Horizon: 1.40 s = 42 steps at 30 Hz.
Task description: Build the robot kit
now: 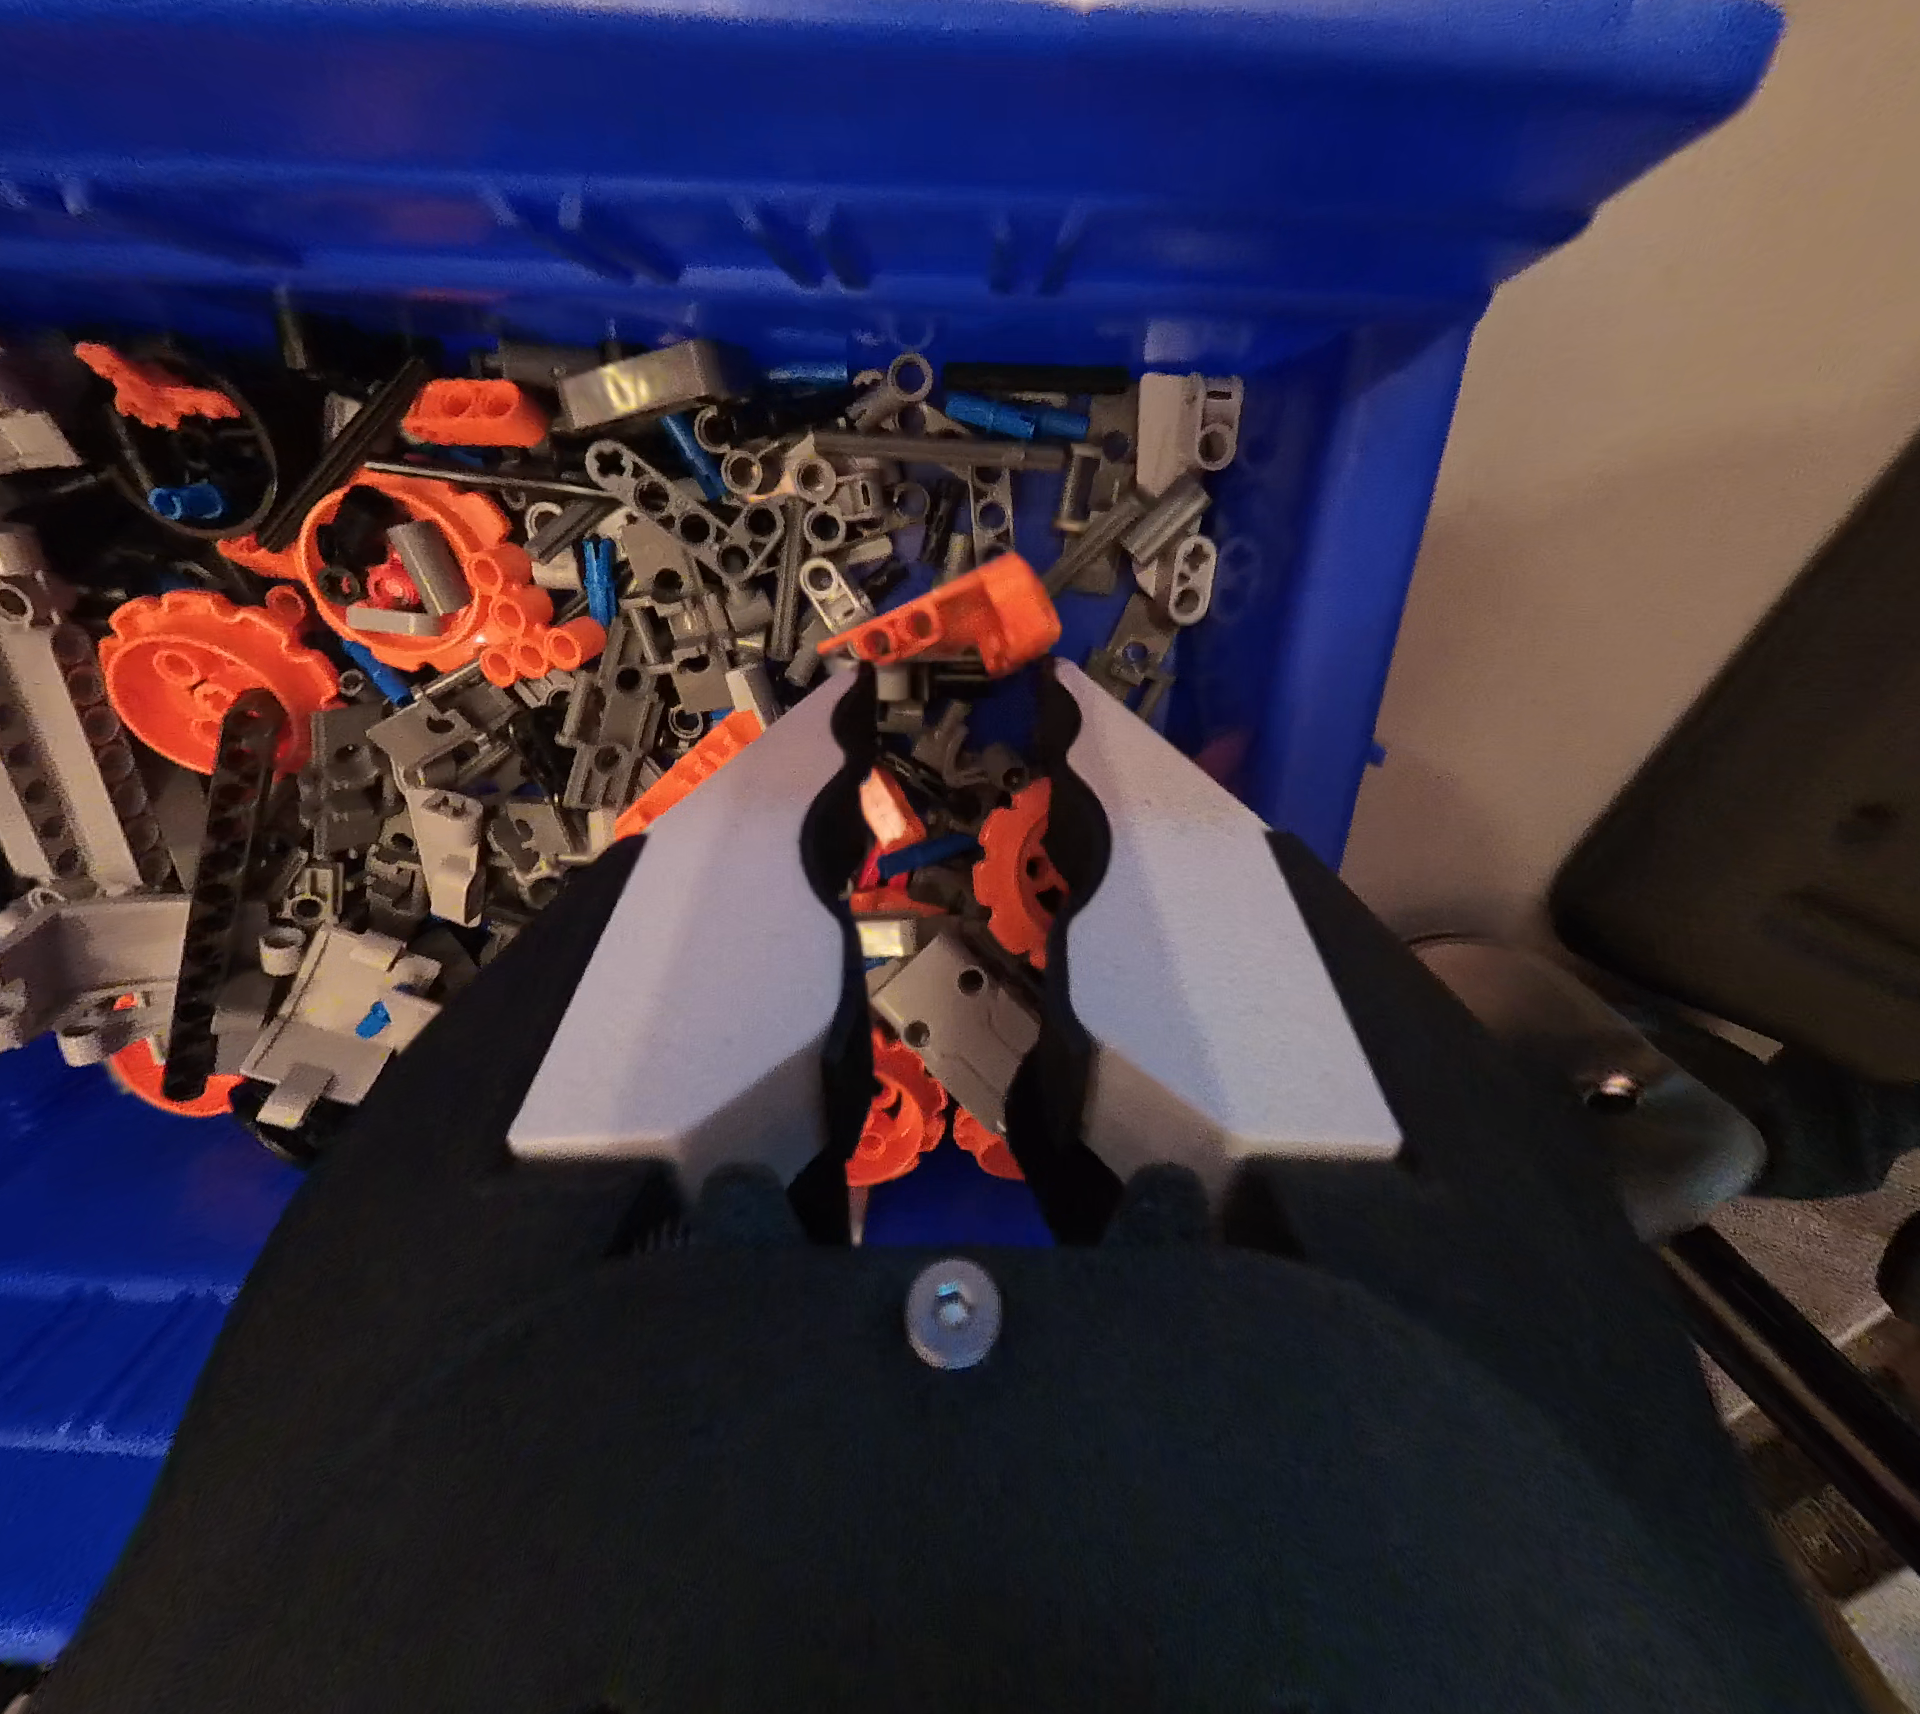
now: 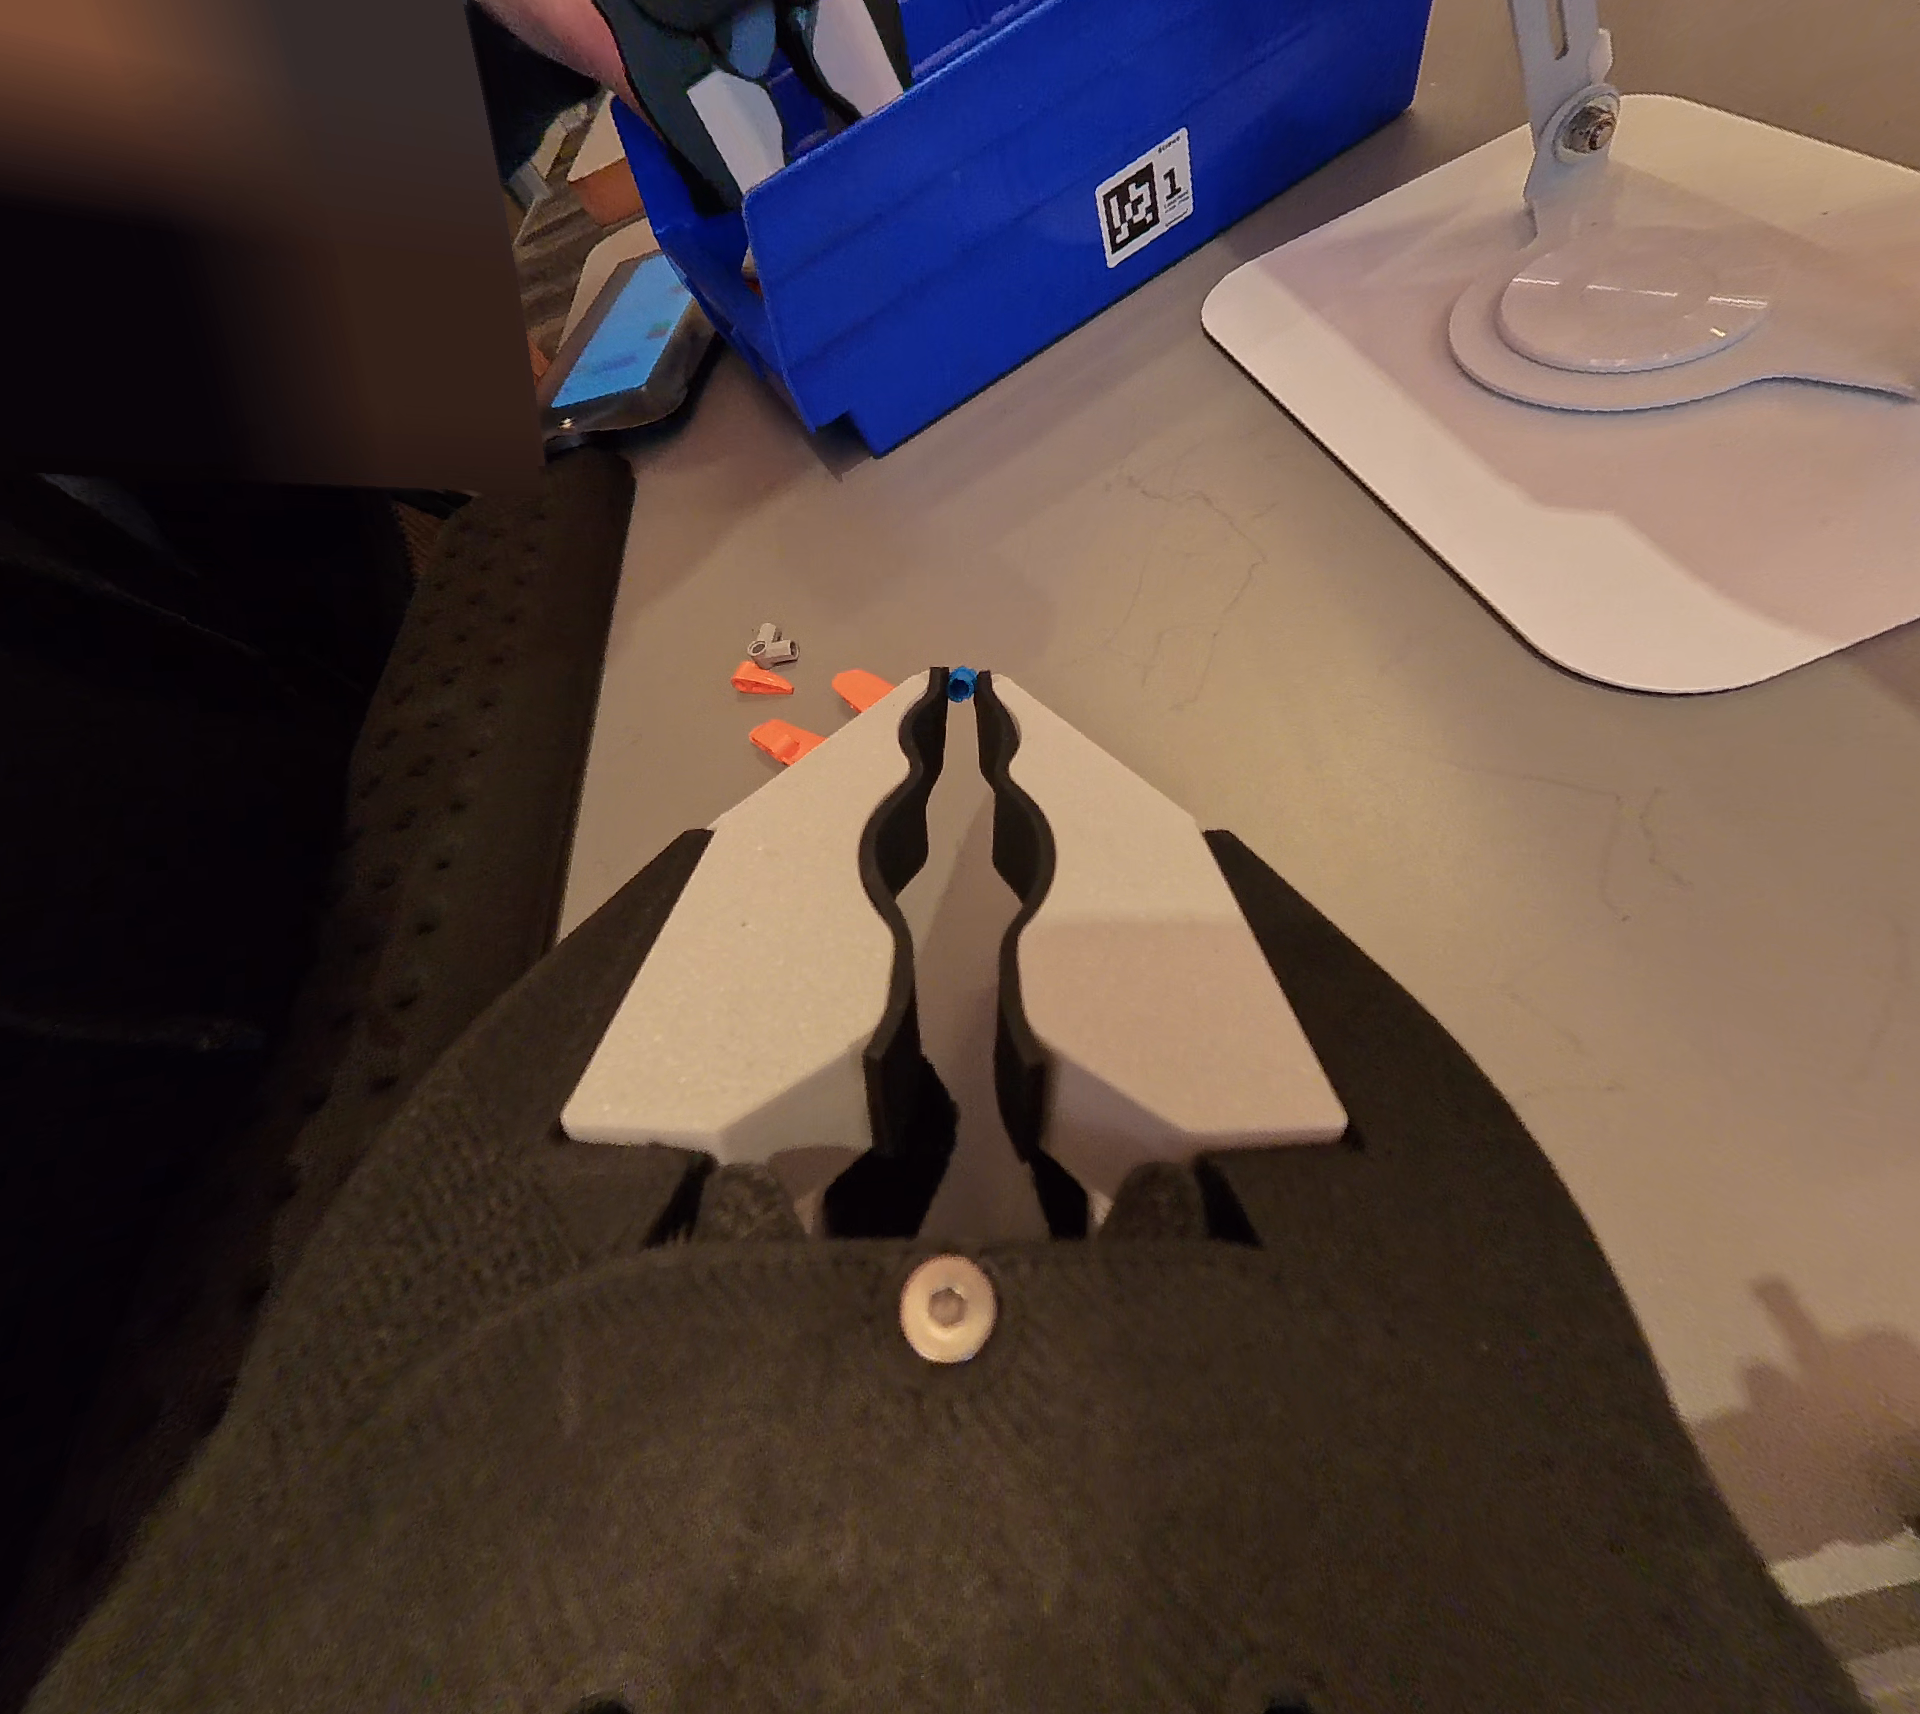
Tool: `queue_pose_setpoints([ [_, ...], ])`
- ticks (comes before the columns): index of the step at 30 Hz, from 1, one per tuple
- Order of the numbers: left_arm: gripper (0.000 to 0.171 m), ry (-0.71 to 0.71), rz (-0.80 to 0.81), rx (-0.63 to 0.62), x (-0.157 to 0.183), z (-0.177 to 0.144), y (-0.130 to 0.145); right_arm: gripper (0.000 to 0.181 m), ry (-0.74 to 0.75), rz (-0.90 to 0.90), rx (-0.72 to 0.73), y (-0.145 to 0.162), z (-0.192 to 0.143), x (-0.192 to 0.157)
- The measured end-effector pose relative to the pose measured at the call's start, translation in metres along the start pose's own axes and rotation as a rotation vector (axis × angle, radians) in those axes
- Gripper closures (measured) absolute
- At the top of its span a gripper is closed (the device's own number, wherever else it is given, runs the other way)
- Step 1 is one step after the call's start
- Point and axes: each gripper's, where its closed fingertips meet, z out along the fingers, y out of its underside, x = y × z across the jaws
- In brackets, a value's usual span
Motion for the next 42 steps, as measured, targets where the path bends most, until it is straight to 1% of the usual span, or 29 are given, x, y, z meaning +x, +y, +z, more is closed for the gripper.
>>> queue_pose_setpoints([
  [1, 0.147, -0.013, 0.004, -0.002, -0.001, 0.002, -0.001, 0.179, 0.0, 0.0, 0.001, 0.0, 0.0, 0.0],
  [2, 0.157, -0.031, 0.005, -0.006, -0.004, 0.003, -0.001, 0.178, 0.0, 0.0, 0.001, 0.0, 0.0, 0.0],
  [3, 0.163, -0.031, 0.007, -0.012, -0.003, 0.004, 0.0, 0.178, 0.0, 0.0, 0.001, 0.0, 0.0, 0.0],
  [5, 0.171, -0.022, 0.0, 0.0, -0.003, 0.006, 0.0, 0.178, 0.0, 0.002, 0.001, 0.0, 0.0, 0.0],
  [9, 0.171, -0.061, -0.029, -0.008, -0.015, 0.004, 0.007, 0.178, 0.0, 0.002, 0.0, 0.0, 0.0, 0.0],
  [11, 0.171, -0.105, -0.049, -0.006, -0.027, -0.001, 0.011, 0.178, 0.0, 0.002, 0.0, 0.0, 0.0, 0.001],
  [14, 0.171, -0.212, -0.082, -0.061, -0.052, -0.01, 0.028, 0.178, 0.0, 0.001, 0.0, 0.0, 0.0, 0.0],
  [15, 0.17, -0.225, -0.094, -0.07, -0.056, -0.014, 0.033, 0.178, 0.0, 0.001, 0.001, 0.0, 0.0, 0.0],
  [19, 0.149, -0.096, -0.115, -0.025, -0.038, -0.025, 0.032, 0.178, -0.001, 0.003, 0.002, 0.0, 0.0, 0.0],
  [21, 0.14, 0.046, -0.116, -0.007, -0.014, -0.029, 0.03, 0.178, -0.001, 0.002, 0.001, 0.0, 0.0, 0.0],
  [25, 0.134, 0.125, -0.08, -0.089, 0.007, -0.026, 0.042, 0.178, -0.001, 0.001, 0.001, 0.0, 0.0, 0.0],
  [33, 0.132, 0.192, -0.082, -0.079, 0.017, -0.02, 0.04, 0.178, -0.001, 0.001, 0.003, 0.0, 0.0, 0.0],
  [35, 0.14, 0.203, -0.083, -0.071, 0.019, -0.016, 0.037, 0.178, -0.001, 0.003, 0.001, 0.0, 0.0, 0.0],
  [37, 0.14, 0.205, -0.084, -0.077, 0.021, -0.01, 0.036, 0.178, -0.001, 0.004, 0.0, 0.0, 0.0, 0.0],
  [38, 0.148, 0.18, -0.084, -0.077, 0.017, -0.009, 0.035, 0.178, -0.001, 0.003, 0.0, 0.0, 0.0, 0.0],
  [39, 0.151, 0.17, -0.082, -0.082, 0.015, -0.008, 0.036, 0.178, 0.0, 0.003, 0.001, 0.0, 0.0, 0.0],
  [42, 0.154, 0.165, -0.081, -0.062, 0.014, -0.01, 0.033, 0.179, 0.0, 0.002, 0.003, 0.0, -0.001, 0.0],
])
